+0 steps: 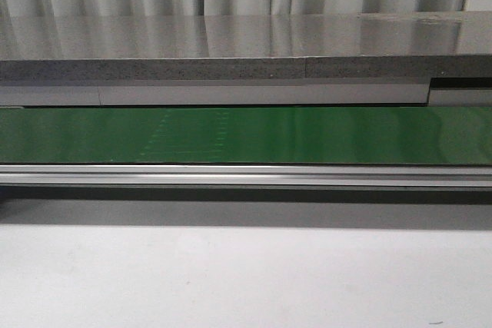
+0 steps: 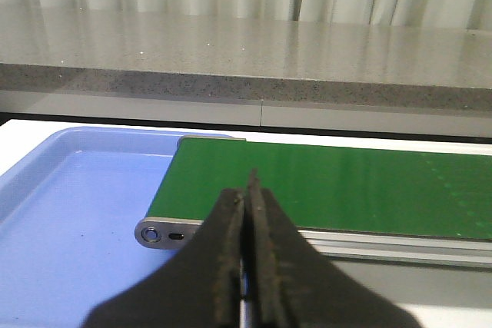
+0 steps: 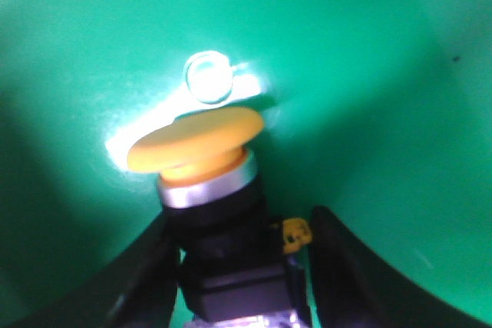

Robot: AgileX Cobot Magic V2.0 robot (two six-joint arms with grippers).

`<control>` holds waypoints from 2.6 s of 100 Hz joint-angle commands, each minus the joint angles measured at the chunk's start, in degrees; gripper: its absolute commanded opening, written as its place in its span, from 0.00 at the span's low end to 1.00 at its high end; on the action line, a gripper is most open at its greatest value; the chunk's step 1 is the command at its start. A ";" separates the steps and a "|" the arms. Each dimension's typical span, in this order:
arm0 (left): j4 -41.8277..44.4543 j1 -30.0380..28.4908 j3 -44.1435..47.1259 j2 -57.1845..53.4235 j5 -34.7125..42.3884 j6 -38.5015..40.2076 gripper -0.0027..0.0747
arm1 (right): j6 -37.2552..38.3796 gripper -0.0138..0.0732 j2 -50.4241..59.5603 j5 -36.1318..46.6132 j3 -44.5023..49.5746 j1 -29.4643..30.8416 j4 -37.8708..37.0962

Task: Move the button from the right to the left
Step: 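Close the right gripper on the yellow button's black base, then lift the button and place it on the conveyor belt with the right gripper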

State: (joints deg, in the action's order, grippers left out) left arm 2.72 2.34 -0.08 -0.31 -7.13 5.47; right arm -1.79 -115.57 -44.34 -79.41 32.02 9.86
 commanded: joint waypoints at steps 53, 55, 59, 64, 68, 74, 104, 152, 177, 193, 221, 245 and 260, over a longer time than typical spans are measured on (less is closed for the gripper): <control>-0.48 0.35 2.60 -1.73 4.36 0.41 0.01 | -2.66 0.33 21.00 -9.95 -2.21 -6.47 2.46; -0.48 0.35 2.60 -1.73 4.36 0.41 0.01 | -2.66 0.33 20.99 -10.20 -2.21 -7.23 2.62; -0.48 0.35 2.60 -1.73 4.36 0.41 0.01 | -2.66 0.33 20.91 -10.58 -2.13 -8.84 3.18; -0.48 0.35 2.60 -1.73 4.36 0.41 0.01 | -2.59 0.33 20.90 -10.63 -1.76 -10.85 3.61; -0.48 0.35 2.60 -1.73 4.36 0.41 0.01 | -2.21 0.33 20.86 -10.27 -1.31 -12.31 3.79; -0.48 0.35 2.60 -1.73 4.36 0.41 0.01 | -1.05 0.33 20.79 -9.48 -0.48 -13.98 3.79; -0.48 0.35 2.60 -1.73 4.36 0.41 0.01 | 0.99 0.34 15.37 -10.14 0.25 -17.35 3.09; -0.48 0.35 2.60 -1.73 4.36 0.41 0.01 | -1.51 0.86 18.93 -9.63 0.25 -20.29 3.30; -0.48 0.35 2.60 -1.73 4.36 0.41 0.01 | -7.63 0.78 26.11 -9.78 1.97 -25.06 -0.13; -0.48 0.35 2.60 -1.73 4.36 0.41 0.01 | -7.58 0.42 31.65 -7.60 6.53 -27.36 -1.49; -0.48 0.35 2.60 -1.73 4.36 0.41 0.01 | -7.58 0.08 44.85 3.22 19.48 -28.72 -1.70; -0.48 0.35 2.60 -1.73 4.36 0.41 0.01 | -7.58 0.08 58.60 10.67 31.83 -28.72 -1.76; -0.48 0.35 2.60 -1.73 4.36 0.41 0.01 | -7.58 0.08 66.74 15.23 39.71 -28.72 -2.18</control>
State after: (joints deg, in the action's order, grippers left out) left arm 2.72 2.34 -0.08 -0.31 -7.13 5.47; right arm -8.77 -53.23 -35.01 -41.89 3.32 8.21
